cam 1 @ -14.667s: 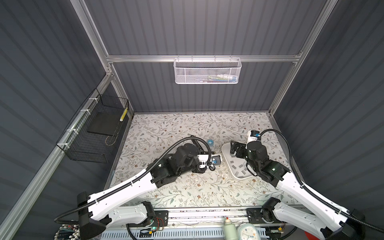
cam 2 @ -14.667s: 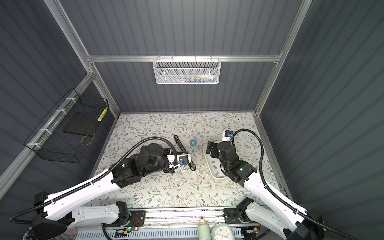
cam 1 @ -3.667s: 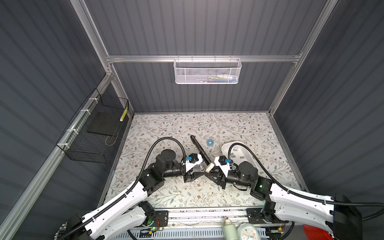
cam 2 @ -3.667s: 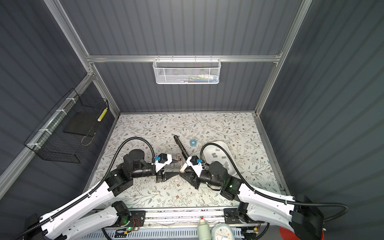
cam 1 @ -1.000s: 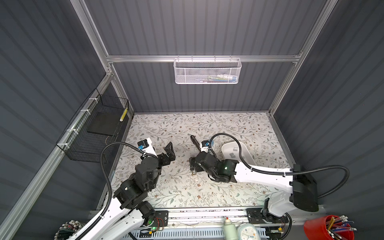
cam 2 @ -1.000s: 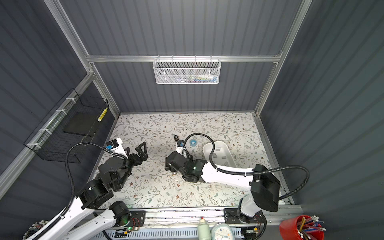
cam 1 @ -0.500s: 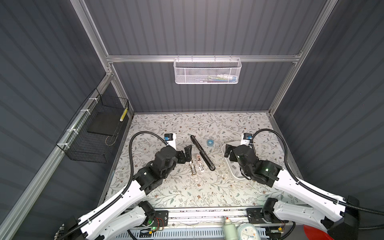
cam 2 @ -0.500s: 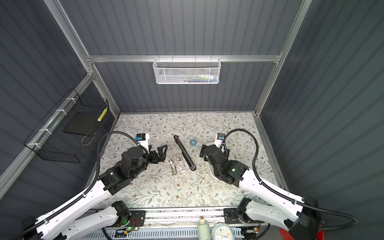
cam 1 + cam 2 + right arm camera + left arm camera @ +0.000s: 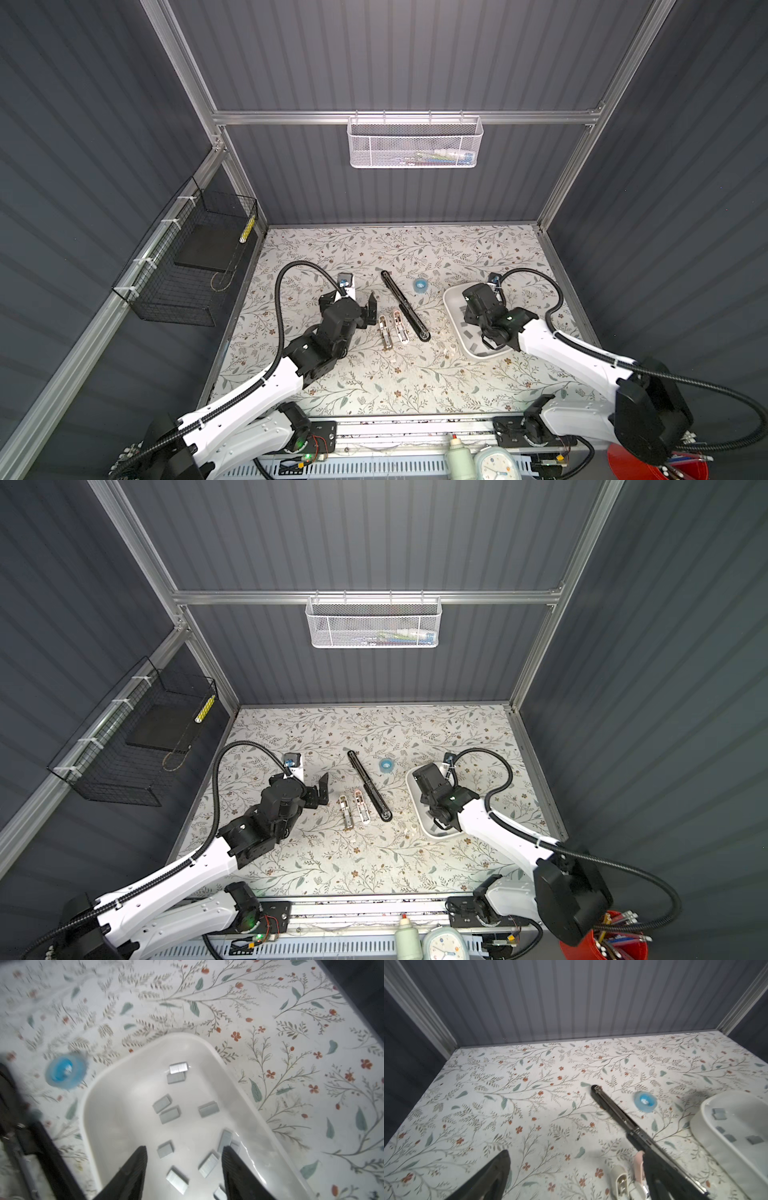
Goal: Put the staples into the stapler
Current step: 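Move the right gripper over the white tray of grey staples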
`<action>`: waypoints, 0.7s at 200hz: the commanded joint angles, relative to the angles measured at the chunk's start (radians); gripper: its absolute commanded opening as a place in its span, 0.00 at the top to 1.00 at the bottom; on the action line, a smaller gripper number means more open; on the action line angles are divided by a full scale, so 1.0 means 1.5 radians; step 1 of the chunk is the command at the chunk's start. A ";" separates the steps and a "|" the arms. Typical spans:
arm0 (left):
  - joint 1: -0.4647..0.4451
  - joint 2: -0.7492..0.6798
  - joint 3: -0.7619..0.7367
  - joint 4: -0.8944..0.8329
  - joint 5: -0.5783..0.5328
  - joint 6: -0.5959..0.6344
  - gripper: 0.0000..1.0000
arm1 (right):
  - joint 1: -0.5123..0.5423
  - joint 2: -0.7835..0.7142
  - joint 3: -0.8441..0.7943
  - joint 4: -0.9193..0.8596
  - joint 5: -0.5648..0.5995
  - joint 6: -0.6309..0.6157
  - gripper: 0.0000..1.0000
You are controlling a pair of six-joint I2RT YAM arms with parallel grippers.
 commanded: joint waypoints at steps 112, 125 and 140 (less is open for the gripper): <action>-0.001 -0.166 -0.112 -0.157 -0.057 -0.146 0.00 | -0.020 -0.072 -0.072 -0.024 -0.090 0.028 0.66; -0.001 -0.192 -0.106 -0.218 -0.048 -0.182 0.00 | -0.020 -0.049 -0.074 -0.024 -0.103 0.034 0.67; -0.001 -0.218 -0.120 -0.228 -0.016 -0.196 0.00 | -0.020 -0.026 -0.076 -0.009 -0.123 0.036 0.69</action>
